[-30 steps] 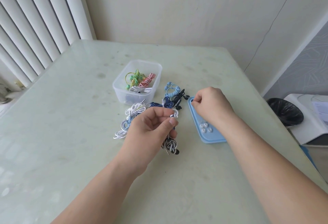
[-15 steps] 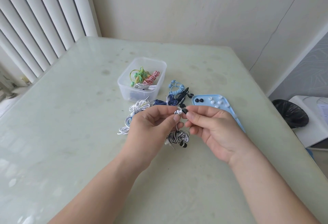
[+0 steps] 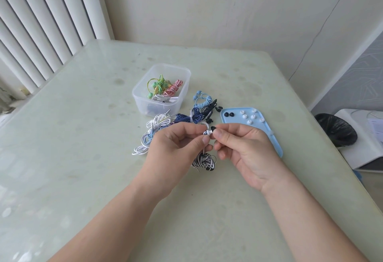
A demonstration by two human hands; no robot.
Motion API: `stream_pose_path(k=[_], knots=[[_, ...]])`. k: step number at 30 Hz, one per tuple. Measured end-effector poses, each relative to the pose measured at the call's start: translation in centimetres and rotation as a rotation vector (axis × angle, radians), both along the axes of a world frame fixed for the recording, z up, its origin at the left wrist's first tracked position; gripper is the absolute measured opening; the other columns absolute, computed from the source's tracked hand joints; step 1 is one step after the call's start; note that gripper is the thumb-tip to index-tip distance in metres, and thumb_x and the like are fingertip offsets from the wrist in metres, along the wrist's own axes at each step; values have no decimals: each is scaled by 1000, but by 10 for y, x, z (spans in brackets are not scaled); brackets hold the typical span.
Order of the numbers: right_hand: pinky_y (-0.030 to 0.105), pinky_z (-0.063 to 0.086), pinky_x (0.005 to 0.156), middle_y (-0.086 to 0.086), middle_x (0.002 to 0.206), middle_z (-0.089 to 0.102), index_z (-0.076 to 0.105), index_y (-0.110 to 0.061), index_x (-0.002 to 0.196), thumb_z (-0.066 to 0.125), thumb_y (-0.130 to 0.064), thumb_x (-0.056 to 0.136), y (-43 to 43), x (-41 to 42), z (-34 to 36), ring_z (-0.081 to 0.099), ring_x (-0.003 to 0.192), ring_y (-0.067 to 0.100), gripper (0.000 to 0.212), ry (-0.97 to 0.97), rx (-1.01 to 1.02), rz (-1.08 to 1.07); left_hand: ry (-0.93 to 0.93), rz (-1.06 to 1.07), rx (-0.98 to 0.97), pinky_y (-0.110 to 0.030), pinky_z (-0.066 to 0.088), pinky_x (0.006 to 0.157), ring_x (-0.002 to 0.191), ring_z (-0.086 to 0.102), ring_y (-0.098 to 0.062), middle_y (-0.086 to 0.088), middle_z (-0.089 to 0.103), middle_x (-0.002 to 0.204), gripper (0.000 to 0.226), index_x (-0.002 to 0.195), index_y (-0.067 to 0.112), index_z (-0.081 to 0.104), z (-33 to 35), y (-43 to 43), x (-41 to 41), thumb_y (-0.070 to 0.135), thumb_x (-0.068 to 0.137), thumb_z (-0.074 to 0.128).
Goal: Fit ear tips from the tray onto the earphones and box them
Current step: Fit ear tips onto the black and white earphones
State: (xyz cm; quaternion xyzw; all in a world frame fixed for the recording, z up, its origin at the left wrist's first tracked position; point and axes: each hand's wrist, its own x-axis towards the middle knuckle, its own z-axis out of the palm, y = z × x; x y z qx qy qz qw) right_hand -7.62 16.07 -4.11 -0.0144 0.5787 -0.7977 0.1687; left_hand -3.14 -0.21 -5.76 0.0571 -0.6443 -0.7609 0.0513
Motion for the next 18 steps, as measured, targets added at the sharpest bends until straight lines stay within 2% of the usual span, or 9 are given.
stream_pose_path(k=[4, 11, 18], knots=[[26, 48, 50, 19, 79, 70, 73, -1, 92, 75, -4, 73, -1, 0, -1, 63, 60, 18, 19, 23, 17, -10, 6, -5, 11, -32, 62, 82, 85, 79, -26, -10, 80, 94, 14, 102, 8, 76, 0, -1, 0, 0, 91, 73], [27, 51, 52, 17, 74, 69, 75, -4, 85, 75, -3, 71, 0, 1, -3, 62, 60, 20, 13, 52, 7, -7, 5, 4, -19, -40, 63, 86, 87, 79, -29, -9, 81, 93, 13, 101, 10, 76, 0, 0, -1, 1, 91, 74], [31, 54, 58, 18, 73, 69, 76, -8, 84, 71, 4, 84, -1, 3, -7, 65, 63, 22, 14, 168, 45, -23, 18, 24, -35, -49, 62, 90, 89, 78, -33, -11, 80, 91, 10, 97, 10, 76, 0, 1, 0, 1, 92, 74]])
